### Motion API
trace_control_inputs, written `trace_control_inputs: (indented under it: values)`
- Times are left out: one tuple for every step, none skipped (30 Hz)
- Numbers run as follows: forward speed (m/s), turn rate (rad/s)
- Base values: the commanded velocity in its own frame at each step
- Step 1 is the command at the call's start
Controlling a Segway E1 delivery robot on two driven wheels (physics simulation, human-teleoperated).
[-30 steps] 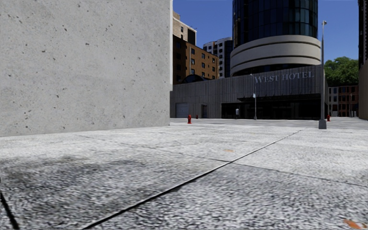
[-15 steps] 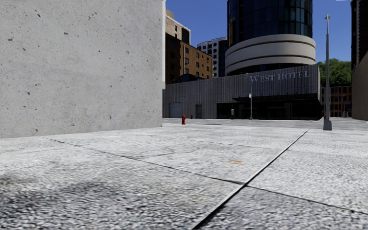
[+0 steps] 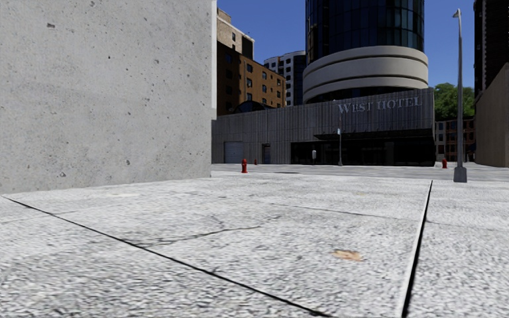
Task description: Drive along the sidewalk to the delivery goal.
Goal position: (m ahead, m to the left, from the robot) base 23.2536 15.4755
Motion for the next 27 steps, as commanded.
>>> trace_control_inputs:
  values:
    - [2.0, 0.0]
    - [2.0, 0.0]
    - [2.0, 0.0]
    - [2.0, 0.0]
    - [2.0, 0.0]
    - [2.0, 0.0]
    - [2.0, 0.0]
    - [2.0, 0.0]
    - [2.0, 0.0]
    - [2.0, 0.0]
    - [2.0, 0.0]
    - [2.0, 0.0]
    - [2.0, 0.0]
    - [2.0, 0.0]
    - [2.0, 0.0]
    - [2.0, 0.0]
    - [2.0, 0.0]
    - [2.0, 0.0]
    - [2.0, 0.0]
    - [2.0, 0.0]
    - [2.0, 0.0]
    - [2.0, 0.0]
    - [2.0, 0.0]
    - [2.0, 0.0]
    - [2.0, 0.0]
    - [2.0, 0.0]
    - [2.0, 0.0]
